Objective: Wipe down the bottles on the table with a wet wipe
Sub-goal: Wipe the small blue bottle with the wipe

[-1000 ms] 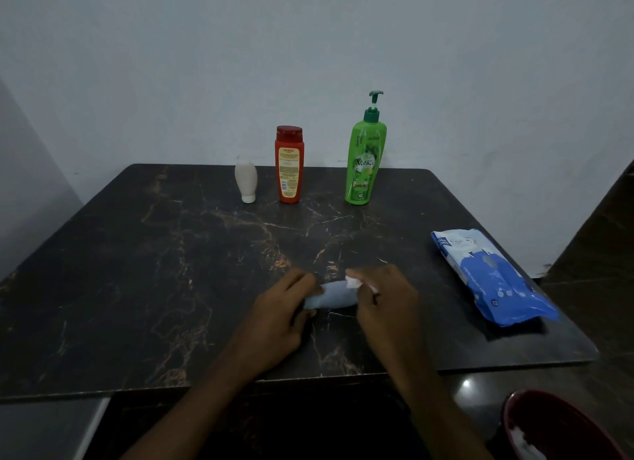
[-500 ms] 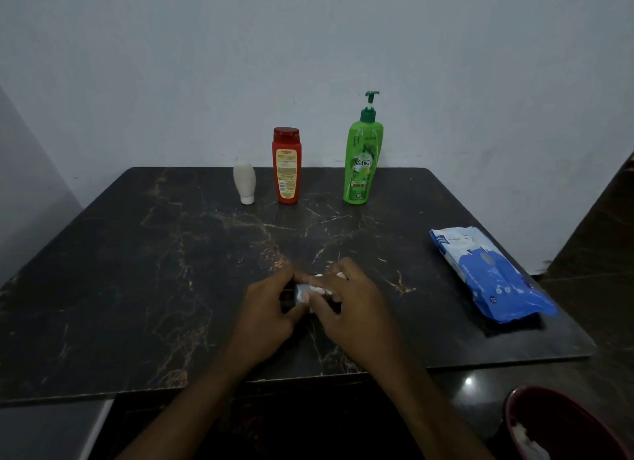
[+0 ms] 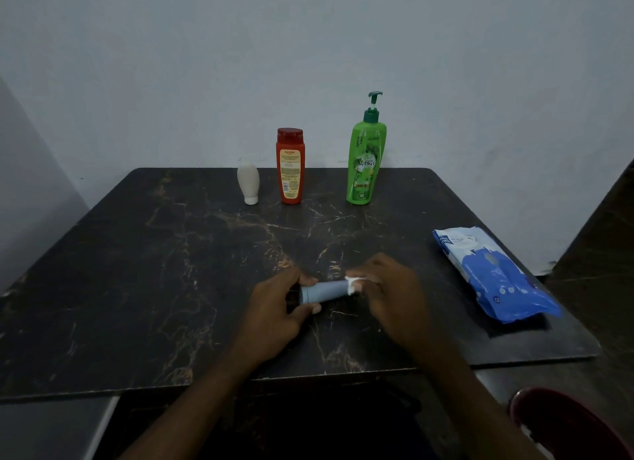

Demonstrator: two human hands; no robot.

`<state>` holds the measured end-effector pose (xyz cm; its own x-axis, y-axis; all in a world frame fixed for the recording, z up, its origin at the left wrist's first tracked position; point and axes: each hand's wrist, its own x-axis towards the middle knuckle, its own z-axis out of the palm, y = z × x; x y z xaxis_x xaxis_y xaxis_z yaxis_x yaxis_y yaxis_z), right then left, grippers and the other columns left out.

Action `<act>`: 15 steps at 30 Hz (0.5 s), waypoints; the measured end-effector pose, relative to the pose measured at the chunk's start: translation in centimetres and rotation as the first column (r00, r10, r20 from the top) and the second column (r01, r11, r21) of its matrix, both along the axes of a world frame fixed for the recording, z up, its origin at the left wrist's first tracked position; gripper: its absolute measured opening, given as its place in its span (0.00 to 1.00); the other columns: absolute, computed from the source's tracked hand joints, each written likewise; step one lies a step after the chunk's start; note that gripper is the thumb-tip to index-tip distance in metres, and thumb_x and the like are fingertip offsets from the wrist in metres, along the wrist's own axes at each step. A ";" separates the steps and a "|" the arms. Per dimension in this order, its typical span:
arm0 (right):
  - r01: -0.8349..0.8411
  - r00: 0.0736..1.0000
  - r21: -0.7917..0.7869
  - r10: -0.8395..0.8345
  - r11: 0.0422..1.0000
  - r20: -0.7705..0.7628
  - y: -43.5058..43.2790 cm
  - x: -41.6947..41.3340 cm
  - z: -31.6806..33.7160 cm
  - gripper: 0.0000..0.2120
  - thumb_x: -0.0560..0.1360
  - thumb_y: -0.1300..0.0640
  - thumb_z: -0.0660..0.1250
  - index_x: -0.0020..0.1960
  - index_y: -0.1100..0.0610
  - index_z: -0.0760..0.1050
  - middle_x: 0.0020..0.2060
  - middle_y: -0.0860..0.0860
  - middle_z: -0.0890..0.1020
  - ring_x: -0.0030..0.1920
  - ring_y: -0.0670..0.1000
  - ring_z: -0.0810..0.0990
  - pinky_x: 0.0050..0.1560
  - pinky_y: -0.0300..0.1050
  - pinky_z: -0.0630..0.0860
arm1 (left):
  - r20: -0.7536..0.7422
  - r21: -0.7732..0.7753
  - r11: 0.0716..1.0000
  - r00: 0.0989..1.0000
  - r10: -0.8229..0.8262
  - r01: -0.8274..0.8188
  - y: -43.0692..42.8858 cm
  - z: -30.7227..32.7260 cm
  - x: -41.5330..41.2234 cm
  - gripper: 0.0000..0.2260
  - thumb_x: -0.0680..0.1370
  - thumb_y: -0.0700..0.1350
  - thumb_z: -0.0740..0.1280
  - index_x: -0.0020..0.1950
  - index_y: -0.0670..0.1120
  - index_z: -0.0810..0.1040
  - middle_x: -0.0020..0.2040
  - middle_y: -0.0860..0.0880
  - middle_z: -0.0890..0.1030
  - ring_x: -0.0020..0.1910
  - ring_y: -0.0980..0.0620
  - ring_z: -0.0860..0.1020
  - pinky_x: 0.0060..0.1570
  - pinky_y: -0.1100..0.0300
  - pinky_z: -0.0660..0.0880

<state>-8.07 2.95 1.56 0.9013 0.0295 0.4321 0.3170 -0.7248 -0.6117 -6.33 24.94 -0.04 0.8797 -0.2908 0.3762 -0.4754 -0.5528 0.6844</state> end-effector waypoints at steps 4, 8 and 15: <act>0.036 0.996 0.110 -0.026 0.993 -0.091 -1.9 0.3 -1.0 0.09 0.76 0.63 0.68 0.50 0.53 0.84 0.42 0.41 0.78 0.42 0.36 0.74 0.46 0.28 0.69 | -0.006 0.037 0.999 1.000 0.015 -0.014 -0.1 -0.1 0.1 0.18 0.73 0.43 0.79 0.60 0.54 0.81 0.54 0.61 0.82 0.53 0.64 0.79 0.52 0.71 0.72; 0.014 1.000 0.110 -0.012 0.994 -0.020 -1.1 0.1 -0.3 0.10 0.76 0.64 0.67 0.50 0.53 0.84 0.45 0.46 0.81 0.45 0.39 0.76 0.47 0.27 0.70 | 0.035 0.088 0.996 0.999 -0.006 0.003 -0.1 -0.3 0.2 0.20 0.74 0.42 0.77 0.64 0.52 0.81 0.55 0.60 0.80 0.54 0.68 0.76 0.53 0.75 0.69; -0.138 0.989 -0.396 0.144 0.908 -0.014 3.4 0.9 1.6 0.14 0.73 0.63 0.69 0.57 0.52 0.80 0.54 0.47 0.76 0.52 0.45 0.69 0.51 0.38 0.64 | 0.133 0.061 0.998 0.991 -0.032 0.024 0.1 -0.7 0.2 0.12 0.76 0.42 0.71 0.58 0.49 0.81 0.51 0.56 0.83 0.49 0.59 0.80 0.48 0.58 0.77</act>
